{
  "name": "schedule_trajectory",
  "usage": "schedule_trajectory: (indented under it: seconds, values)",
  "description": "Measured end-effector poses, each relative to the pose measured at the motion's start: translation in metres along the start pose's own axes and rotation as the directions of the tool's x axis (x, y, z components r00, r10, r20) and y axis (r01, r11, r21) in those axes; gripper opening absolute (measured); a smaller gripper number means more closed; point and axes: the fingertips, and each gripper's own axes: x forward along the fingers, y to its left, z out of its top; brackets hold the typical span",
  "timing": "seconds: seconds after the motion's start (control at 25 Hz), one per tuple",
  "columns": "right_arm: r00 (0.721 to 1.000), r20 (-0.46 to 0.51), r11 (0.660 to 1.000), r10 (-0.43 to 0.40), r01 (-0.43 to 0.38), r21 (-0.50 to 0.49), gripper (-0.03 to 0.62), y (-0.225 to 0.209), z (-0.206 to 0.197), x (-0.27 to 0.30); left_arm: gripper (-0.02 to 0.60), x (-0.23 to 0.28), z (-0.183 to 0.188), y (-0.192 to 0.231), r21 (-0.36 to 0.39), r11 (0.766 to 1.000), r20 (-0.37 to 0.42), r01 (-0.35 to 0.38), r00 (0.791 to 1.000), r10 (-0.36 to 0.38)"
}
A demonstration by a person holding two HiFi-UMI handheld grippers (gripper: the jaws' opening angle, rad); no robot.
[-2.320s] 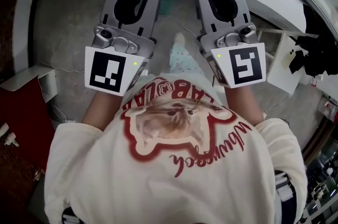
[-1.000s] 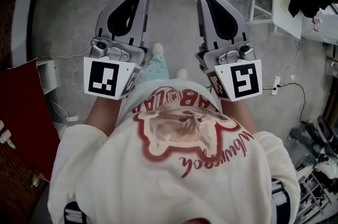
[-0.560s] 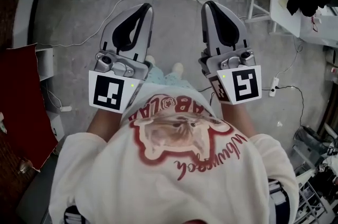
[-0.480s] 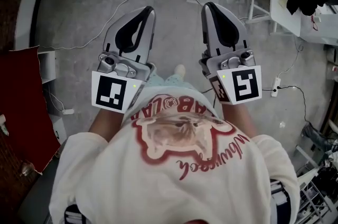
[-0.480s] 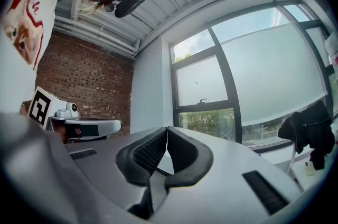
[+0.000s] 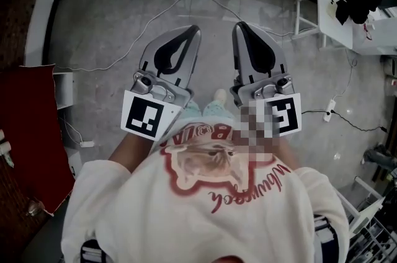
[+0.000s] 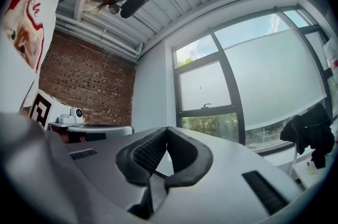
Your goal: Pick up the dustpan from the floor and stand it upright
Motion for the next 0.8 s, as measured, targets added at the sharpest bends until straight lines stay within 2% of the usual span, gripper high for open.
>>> schedule_trajectory:
  seconds: [0.2,0.52,0.8]
  values:
    - [1.0,-0.02,1.0,-0.014,0.014,-0.011,0.025,0.006,-0.003,-0.01,0.02,-0.01,0.001,-0.004,-0.014,1.0,0.012,-0.009,1.0,0.009]
    - [1.0,0.021,1.0,-0.003,0.003,-0.009,0.025,0.01,0.008,-0.014,0.02,-0.012,0.007,-0.013,-0.003,1.0,0.024,-0.011,1.0,0.011]
    - [1.0,0.008,1.0,0.003,-0.003,-0.017,0.025,0.012,0.005,-0.017,0.02,-0.015,0.005,-0.015,-0.003,1.0,0.021,-0.02,1.0,0.02]
